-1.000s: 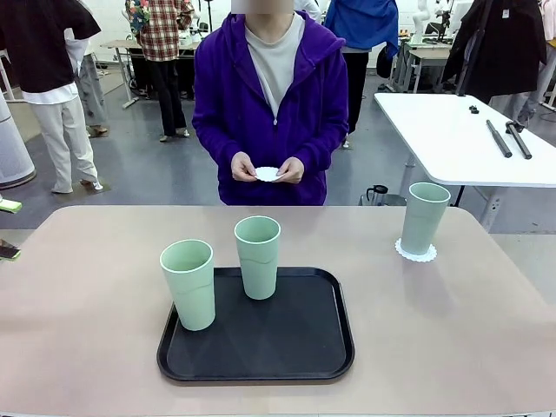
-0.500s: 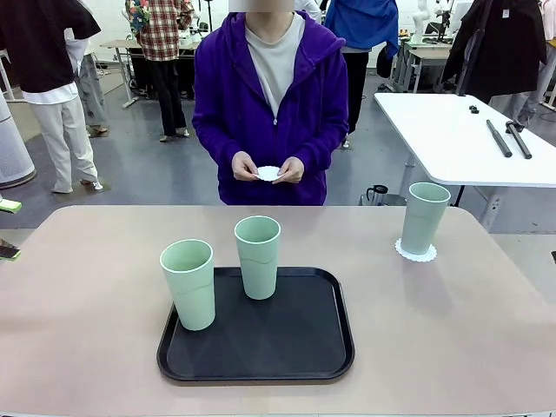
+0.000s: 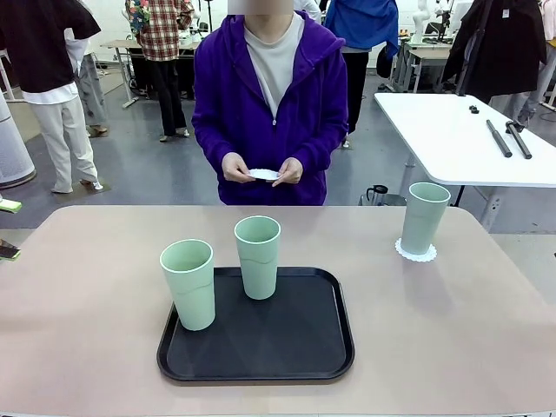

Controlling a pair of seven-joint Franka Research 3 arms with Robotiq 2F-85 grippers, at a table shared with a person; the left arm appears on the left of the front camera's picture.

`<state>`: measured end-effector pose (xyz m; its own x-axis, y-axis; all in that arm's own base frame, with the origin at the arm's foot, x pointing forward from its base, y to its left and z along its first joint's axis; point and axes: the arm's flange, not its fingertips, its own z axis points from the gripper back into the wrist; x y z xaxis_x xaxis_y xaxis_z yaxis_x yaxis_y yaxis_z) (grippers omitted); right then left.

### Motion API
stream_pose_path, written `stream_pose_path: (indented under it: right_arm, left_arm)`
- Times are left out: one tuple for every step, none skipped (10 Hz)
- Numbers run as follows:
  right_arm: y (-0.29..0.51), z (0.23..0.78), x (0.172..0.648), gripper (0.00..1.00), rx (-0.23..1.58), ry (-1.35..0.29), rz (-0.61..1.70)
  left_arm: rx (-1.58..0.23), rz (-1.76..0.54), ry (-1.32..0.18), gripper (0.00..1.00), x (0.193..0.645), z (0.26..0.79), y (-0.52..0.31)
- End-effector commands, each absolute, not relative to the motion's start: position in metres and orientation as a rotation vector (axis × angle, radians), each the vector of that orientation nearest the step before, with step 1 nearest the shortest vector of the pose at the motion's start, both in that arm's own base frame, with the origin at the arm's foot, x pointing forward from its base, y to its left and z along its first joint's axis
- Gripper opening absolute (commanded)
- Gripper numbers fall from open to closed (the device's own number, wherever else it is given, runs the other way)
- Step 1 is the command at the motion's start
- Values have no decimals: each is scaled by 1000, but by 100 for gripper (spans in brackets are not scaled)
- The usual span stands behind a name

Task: Place coasters on the table and set cups on them.
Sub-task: Take one Reusable plastic cup from the Flat Tray and place it on a coaster set by the human.

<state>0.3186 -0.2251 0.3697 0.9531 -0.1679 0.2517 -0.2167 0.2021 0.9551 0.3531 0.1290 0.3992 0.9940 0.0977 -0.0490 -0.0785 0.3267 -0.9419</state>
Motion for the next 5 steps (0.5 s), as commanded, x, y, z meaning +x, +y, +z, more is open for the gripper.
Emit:
stream_pose_path:
  right_arm:
    - [-225,369,318,100,1378,-331,33]
    - [-225,369,318,100,1378,-331,33]
    - [-225,369,318,100,1378,-331,33]
    - [-225,369,318,100,1378,-331,33]
    - [-225,369,318,100,1378,-331,33]
  left_arm:
    - [-1245,111,-25,100,352,401,130]
    - [-1245,111,-25,100,352,401,130]
    - [-1245,111,-25,100,352,401,130]
    - [-1245,111,-25,100,352,401,130]
    - [-1245,111,-25,100,352,401,130]
